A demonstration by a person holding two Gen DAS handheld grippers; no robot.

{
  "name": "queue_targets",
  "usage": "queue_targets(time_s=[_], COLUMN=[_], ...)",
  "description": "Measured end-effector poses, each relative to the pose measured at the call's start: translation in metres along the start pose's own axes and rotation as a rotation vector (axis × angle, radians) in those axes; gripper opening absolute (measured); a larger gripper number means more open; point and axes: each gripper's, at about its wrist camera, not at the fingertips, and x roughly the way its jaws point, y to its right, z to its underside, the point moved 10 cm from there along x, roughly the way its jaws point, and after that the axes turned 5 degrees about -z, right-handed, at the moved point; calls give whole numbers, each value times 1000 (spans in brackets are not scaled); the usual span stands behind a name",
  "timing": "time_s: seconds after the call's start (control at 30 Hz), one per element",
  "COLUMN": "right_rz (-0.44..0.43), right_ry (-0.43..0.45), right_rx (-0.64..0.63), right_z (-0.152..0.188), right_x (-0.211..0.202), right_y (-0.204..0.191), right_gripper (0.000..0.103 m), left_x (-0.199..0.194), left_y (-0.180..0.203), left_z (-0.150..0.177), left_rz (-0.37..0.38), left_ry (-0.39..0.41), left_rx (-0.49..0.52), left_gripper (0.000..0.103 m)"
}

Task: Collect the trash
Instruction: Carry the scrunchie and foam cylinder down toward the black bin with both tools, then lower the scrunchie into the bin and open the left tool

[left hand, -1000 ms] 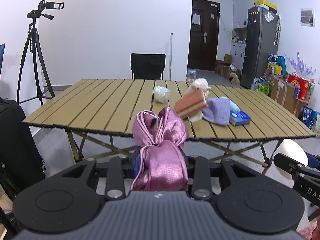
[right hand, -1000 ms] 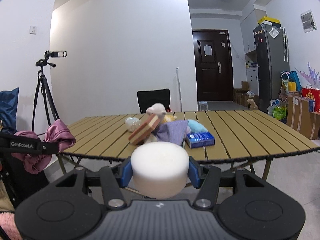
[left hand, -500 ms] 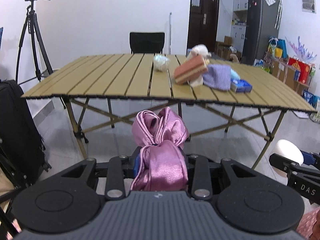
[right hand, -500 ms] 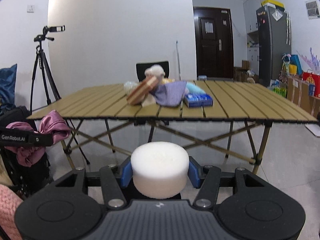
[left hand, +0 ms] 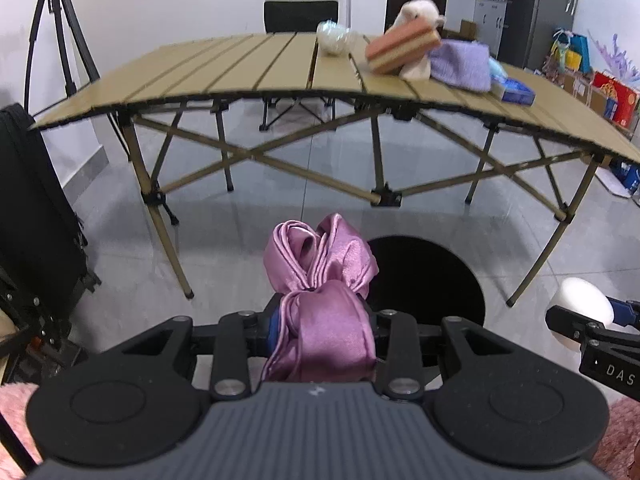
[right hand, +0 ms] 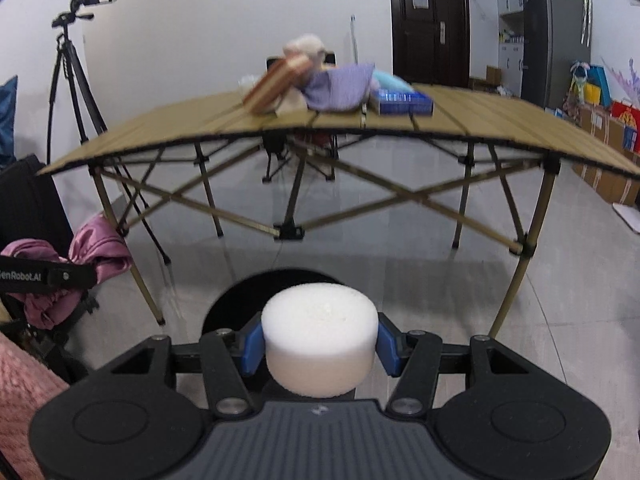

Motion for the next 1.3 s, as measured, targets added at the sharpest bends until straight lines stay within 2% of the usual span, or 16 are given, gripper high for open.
queue_targets(time_s=[0.33,0.7,1.3], right_rz=[30,66,108], right_ry=[-98,-149,-188], right_rx=[18,79,178], right_z=[32,43,52], right_x=[29,48,77], right_y=[15,39,82], right_gripper=[55,55,55], left_x=[40,76,105], left_y=[-2,-10,16], left_z=[24,42,31], left_rz=[-7,-34,-46], left_ry=[-116,-246,-296], left_rx=[6,-17,27], left_gripper=[34,34,34])
